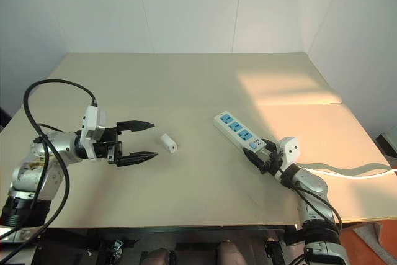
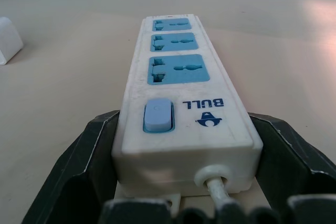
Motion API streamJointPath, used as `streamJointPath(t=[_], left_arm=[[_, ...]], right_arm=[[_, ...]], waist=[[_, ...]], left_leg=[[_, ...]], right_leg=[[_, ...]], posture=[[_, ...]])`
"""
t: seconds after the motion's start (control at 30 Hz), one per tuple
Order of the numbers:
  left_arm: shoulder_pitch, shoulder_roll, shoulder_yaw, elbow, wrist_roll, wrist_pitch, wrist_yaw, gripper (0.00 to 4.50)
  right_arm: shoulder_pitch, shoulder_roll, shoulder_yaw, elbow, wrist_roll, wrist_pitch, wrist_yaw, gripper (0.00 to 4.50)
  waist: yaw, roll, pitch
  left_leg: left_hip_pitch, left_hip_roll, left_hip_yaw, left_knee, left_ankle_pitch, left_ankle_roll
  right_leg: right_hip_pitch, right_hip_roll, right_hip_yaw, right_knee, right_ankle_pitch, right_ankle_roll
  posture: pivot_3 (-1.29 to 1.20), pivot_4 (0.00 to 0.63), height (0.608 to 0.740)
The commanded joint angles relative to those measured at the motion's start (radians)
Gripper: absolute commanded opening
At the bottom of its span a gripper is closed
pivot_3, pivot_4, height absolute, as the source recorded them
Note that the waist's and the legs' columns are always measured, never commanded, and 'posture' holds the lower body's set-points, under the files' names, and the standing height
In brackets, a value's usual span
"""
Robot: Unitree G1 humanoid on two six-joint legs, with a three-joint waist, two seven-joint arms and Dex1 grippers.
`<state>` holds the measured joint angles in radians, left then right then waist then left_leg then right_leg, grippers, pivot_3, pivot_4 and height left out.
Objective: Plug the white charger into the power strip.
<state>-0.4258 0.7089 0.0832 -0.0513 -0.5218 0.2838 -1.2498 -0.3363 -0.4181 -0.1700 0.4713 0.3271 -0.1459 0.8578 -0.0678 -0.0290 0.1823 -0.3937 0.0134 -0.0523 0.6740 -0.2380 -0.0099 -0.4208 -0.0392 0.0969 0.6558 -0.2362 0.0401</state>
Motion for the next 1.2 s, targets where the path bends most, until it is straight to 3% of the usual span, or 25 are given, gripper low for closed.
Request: streamJointPath(t=[0.03,0.23,0.37,0.53,0.67,0.8,1.07,1.2], left_arm=[[-0.034,-0.004,0.011,-0.022,-0.016,-0.006,0.007,4.50],[-0.143,-0.039,0.030,-0.034,-0.043,0.011,0.062,4.50],[-0.297,-0.046,-0.020,0.054,0.045,0.005,0.124,4.50],[-0.452,-0.053,-0.093,0.204,0.149,-0.070,0.087,4.50],[-0.788,-0.055,-0.281,0.570,0.319,-0.069,-0.118,4.50],[-0.990,-0.124,-0.342,0.840,0.413,-0.142,-0.183,4.50],[-1.057,-0.204,-0.305,1.067,0.416,-0.524,-0.353,4.50],[-1.060,-0.173,-0.482,1.087,0.432,-0.580,-0.365,4.50]], right_arm=[[0.015,-0.006,-0.007,-0.040,0.023,-0.027,0.040,3.41],[0.052,-0.059,0.001,-0.141,0.085,0.026,0.196,3.41],[0.037,-0.145,-0.003,-0.113,0.094,0.050,0.322,3.41],[-0.011,-0.202,-0.008,-0.024,0.082,0.043,0.395,3.41],[-0.022,-0.265,-0.004,0.039,0.124,0.058,0.589,3.41],[0.012,-0.251,-0.001,0.010,0.143,0.003,0.688,3.41],[0.058,-0.214,0.049,-0.072,0.140,-0.027,0.737,3.41],[0.057,-0.201,0.090,-0.124,0.135,-0.005,0.721,3.41]], waist=[[0.000,0.000,0.000],[0.003,0.000,0.000],[0.008,0.000,0.000],[0.003,0.000,0.000],[0.009,-0.001,0.002],[0.007,-0.001,0.002],[-0.007,-0.001,0.004],[-0.005,-0.001,0.004]], left_leg=[[0.000,0.000,0.000,0.000,0.000,0.000],[-0.001,0.000,0.000,0.000,0.000,0.000],[-0.001,-0.001,0.000,0.001,0.000,0.000],[0.001,-0.001,0.000,0.000,0.000,0.000],[-0.002,-0.002,-0.001,0.002,0.000,0.000],[-0.003,-0.002,-0.001,0.002,0.000,0.001],[-0.004,-0.002,0.000,0.002,0.000,0.001],[-0.004,-0.002,0.000,0.002,0.000,0.001]], right_leg=[[0.000,0.000,0.000,0.000,0.000,0.000],[0.000,0.000,0.000,0.000,0.000,0.000],[0.000,0.000,0.000,0.000,0.000,0.000],[0.001,0.000,0.000,-0.001,0.000,0.000],[0.001,0.001,-0.001,0.000,0.000,0.001],[0.001,0.001,-0.001,-0.006,0.000,0.002],[-0.001,0.000,0.000,-0.001,0.000,0.003],[-0.001,0.000,0.000,0.000,0.000,0.003]], posture=[[0.00,0.150,0.740],[0.00,0.150,0.740],[0.00,0.150,0.740],[0.00,0.150,0.740],[0.00,0.150,0.740],[0.00,0.150,0.740],[0.00,0.150,0.740],[0.00,0.150,0.740]])
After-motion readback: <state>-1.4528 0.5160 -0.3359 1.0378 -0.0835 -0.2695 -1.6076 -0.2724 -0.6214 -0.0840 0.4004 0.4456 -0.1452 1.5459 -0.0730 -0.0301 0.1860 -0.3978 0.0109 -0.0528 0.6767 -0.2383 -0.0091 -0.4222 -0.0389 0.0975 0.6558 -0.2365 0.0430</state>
